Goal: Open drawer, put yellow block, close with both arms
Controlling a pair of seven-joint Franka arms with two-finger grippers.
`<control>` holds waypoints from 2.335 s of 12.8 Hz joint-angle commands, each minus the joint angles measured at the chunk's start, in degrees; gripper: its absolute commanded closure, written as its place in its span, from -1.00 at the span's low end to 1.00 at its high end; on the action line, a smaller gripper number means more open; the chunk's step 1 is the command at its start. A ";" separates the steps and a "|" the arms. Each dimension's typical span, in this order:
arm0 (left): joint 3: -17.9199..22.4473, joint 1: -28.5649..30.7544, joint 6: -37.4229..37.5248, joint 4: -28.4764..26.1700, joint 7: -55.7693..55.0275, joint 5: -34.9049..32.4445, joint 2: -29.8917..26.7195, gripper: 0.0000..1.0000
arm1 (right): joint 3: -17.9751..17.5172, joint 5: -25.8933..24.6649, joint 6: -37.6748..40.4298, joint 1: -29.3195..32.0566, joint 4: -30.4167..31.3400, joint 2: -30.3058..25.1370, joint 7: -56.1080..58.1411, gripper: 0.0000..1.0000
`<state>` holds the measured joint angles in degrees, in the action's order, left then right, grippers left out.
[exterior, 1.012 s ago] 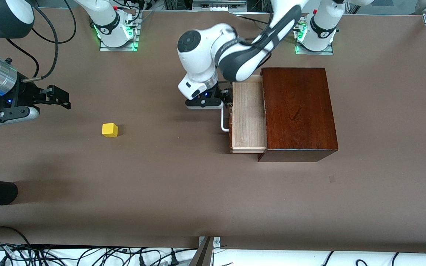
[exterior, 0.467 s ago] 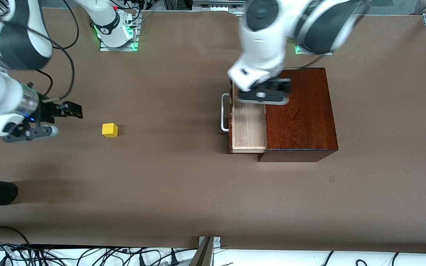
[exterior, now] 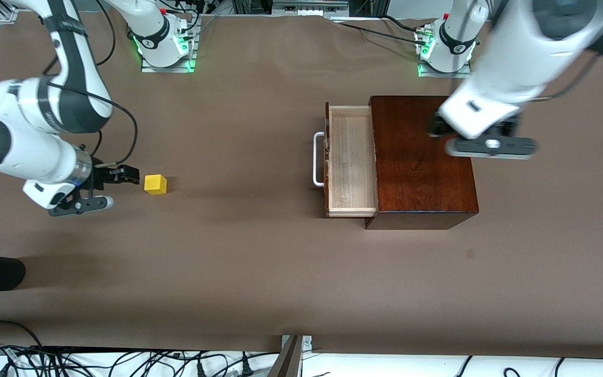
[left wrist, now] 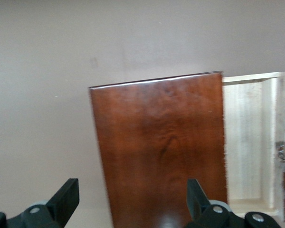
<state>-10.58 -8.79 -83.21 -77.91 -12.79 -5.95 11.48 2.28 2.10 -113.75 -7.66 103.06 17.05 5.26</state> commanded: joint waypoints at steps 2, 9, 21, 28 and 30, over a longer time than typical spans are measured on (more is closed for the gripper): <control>6.80 3.14 -4.57 -9.51 10.67 3.49 -7.32 -1.00 | -0.26 0.01 -9.37 0.19 8.98 -0.44 -0.69 -1.00; 8.91 7.21 -13.32 -20.35 10.68 7.54 -13.58 -1.00 | -0.08 0.27 -25.02 0.63 21.56 0.70 -1.39 -1.00; 8.21 6.42 -8.11 -16.05 10.68 5.60 -11.48 -1.00 | -0.25 3.35 -31.97 0.45 23.85 4.84 -1.57 0.01; 8.12 6.42 -8.11 -15.96 10.68 5.60 -11.39 -1.00 | -0.78 2.91 -21.56 0.28 20.97 -2.26 5.79 0.76; 8.21 6.42 -8.11 -15.96 10.68 5.60 -11.39 -1.00 | -2.00 2.73 -13.39 0.19 14.05 -2.72 8.88 0.76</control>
<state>-2.41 -2.17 -92.65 -95.56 -3.04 0.34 -0.46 1.55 4.42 -134.37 -7.64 121.97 16.40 11.15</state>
